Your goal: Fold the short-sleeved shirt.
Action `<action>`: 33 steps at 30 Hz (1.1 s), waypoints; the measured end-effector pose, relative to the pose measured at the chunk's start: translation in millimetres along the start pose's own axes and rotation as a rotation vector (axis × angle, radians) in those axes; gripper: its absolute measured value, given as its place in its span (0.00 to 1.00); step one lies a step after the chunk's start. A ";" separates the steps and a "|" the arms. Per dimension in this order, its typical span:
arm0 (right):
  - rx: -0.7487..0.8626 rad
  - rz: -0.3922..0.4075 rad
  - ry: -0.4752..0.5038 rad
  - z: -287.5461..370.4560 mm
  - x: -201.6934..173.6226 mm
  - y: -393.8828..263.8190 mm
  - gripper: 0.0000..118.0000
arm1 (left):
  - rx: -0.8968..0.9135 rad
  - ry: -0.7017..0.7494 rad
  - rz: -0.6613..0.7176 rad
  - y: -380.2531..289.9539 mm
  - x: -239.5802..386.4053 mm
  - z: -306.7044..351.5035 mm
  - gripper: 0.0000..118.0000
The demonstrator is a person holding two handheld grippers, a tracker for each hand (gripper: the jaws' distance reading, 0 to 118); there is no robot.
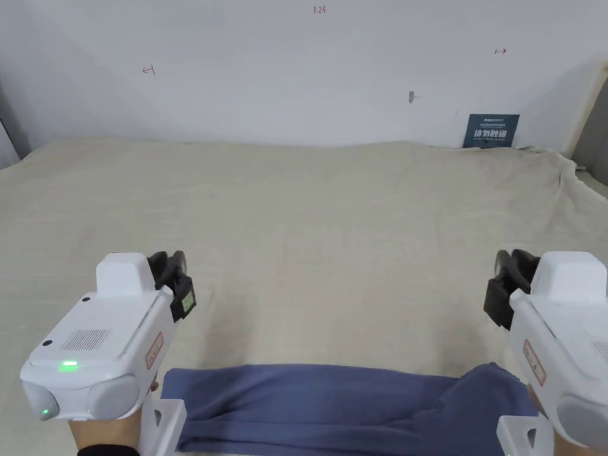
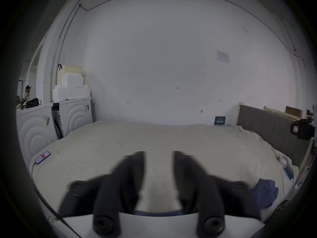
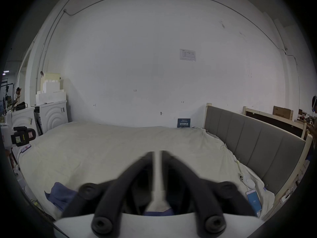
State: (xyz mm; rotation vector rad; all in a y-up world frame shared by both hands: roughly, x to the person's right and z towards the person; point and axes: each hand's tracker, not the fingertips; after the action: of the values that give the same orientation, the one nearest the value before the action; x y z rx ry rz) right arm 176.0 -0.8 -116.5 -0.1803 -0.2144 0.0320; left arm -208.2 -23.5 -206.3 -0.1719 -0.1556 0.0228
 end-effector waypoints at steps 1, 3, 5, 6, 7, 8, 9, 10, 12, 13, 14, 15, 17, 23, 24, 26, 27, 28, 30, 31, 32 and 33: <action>0.008 -0.004 -0.006 -1.3 1.2 -2.1 0.00 | -0.001 -0.030 0.014 0.3 -0.2 0.3 0.00; 0.020 0.000 0.009 -0.6 -0.2 -1.6 0.00 | 0.007 -0.034 0.030 0.9 0.2 0.9 0.00; 0.026 0.016 0.002 -1.6 -1.1 -2.5 0.00 | 0.001 -0.037 0.041 1.7 0.2 0.6 0.00; 0.025 0.021 0.002 -1.9 -1.1 -2.3 0.00 | -0.012 -0.047 0.043 2.1 -0.3 -0.3 0.00; 0.023 0.020 0.005 -2.2 -1.0 -2.2 0.00 | -0.013 -0.047 0.042 0.9 -1.2 -1.8 0.00; 0.021 0.016 0.012 -2.7 -0.6 -2.4 0.00 | -0.016 -0.048 0.039 0.6 -1.4 -1.9 0.00; 0.020 0.014 0.014 -3.2 -0.4 -2.7 0.00 | -0.020 -0.048 0.034 0.4 -1.7 -1.9 0.00; 0.019 0.014 0.013 -3.3 -0.5 -2.9 0.00 | -0.024 -0.049 0.029 0.2 -2.2 -1.9 0.00; 0.015 0.015 0.017 -3.9 -0.5 -3.2 0.00 | -0.035 -0.055 0.025 -1.0 -3.9 -3.1 0.00; 0.014 0.012 0.020 -4.0 -1.0 -3.4 0.00 | -0.043 -0.057 0.025 -1.1 -4.8 -3.8 0.00; 0.011 0.011 0.024 -4.3 -1.0 -3.6 0.00 | -0.052 -0.060 0.024 -1.3 -6.4 -4.8 0.00; 0.009 0.011 0.025 -4.6 -1.0 -3.8 0.00 | -0.059 -0.066 0.023 -1.6 -8.0 -5.7 0.00; 0.005 0.013 0.027 -5.0 -1.4 -4.4 0.00 | -0.098 -0.092 0.037 -1.7 -12.6 -8.7 0.00; -0.018 0.015 0.030 -8.3 1.5 -7.7 0.00 | -0.270 -0.200 0.191 -10.0 -48.5 -24.8 0.00; -0.023 0.014 0.029 -9.3 2.3 -8.5 0.00 | -0.296 -0.209 0.217 -12.7 -55.3 -27.4 0.00; -0.035 0.012 0.030 -10.8 3.5 -10.3 0.00 | -0.345 -0.240 0.284 -19.4 -71.6 -33.3 0.00; -0.039 0.011 0.029 -11.7 3.8 -11.2 0.00 | -0.377 -0.249 0.312 -23.0 -78.5 -35.5 0.00; -0.044 0.012 0.029 -12.9 3.9 -12.2 0.00 | -0.411 -0.243 0.338 -27.7 -87.1 -40.3 0.00; -0.055 0.014 0.029 -15.0 3.7 -13.6 0.00 | -0.490 -0.256 0.382 -38.8 -103.6 -51.4 0.00; -0.059 0.016 0.029 -16.3 3.5 -14.2 0.00 | -0.535 -0.277 0.420 -47.9 -116.5 -59.1 0.00; -0.064 0.018 0.027 -17.4 3.3 -14.6 0.00 | -0.574 -0.282 0.450 -54.9 -125.4 -64.4 0.00; -0.066 0.019 0.026 -16.9 2.1 -14.8 0.00 | -0.604 -0.288 0.479 -62.4 -134.0 -68.8 0.00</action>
State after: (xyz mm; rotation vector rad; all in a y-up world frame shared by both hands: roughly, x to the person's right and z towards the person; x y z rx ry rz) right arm 181.8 -18.2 -129.6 -0.2483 -0.1880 0.0411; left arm -329.2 -101.4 -283.0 -0.8079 -0.4043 0.4829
